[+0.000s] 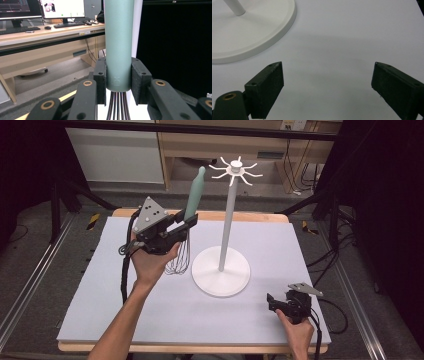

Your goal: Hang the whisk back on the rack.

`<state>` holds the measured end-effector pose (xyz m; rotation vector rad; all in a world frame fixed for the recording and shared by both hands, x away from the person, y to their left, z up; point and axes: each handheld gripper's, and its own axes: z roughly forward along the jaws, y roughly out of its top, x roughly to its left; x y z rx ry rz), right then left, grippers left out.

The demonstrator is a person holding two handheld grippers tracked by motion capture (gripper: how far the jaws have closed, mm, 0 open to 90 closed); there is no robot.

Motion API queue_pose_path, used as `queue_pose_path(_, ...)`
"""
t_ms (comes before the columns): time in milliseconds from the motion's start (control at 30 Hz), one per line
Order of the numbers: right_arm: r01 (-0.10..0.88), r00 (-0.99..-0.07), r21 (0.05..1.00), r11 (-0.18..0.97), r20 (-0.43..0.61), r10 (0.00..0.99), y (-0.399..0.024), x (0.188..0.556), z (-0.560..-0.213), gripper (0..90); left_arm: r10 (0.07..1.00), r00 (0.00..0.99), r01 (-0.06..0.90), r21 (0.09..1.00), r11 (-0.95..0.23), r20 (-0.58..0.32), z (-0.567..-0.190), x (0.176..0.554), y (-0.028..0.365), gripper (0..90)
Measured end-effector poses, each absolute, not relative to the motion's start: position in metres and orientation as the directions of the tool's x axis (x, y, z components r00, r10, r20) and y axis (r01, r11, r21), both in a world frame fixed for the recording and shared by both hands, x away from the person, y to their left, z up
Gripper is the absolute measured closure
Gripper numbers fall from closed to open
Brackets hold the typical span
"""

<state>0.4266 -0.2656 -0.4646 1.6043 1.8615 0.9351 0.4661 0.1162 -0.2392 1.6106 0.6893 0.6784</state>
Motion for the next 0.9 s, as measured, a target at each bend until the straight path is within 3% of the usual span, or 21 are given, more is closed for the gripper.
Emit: queue_pose_path(900,0.631,-0.175,0.773,0.059,0.069,0.982,-0.266,0.427,-0.464,11.2,0.752,0.655,0.074,0.983,-0.169,0.080,-0.238,0.475,0.097,68.6)
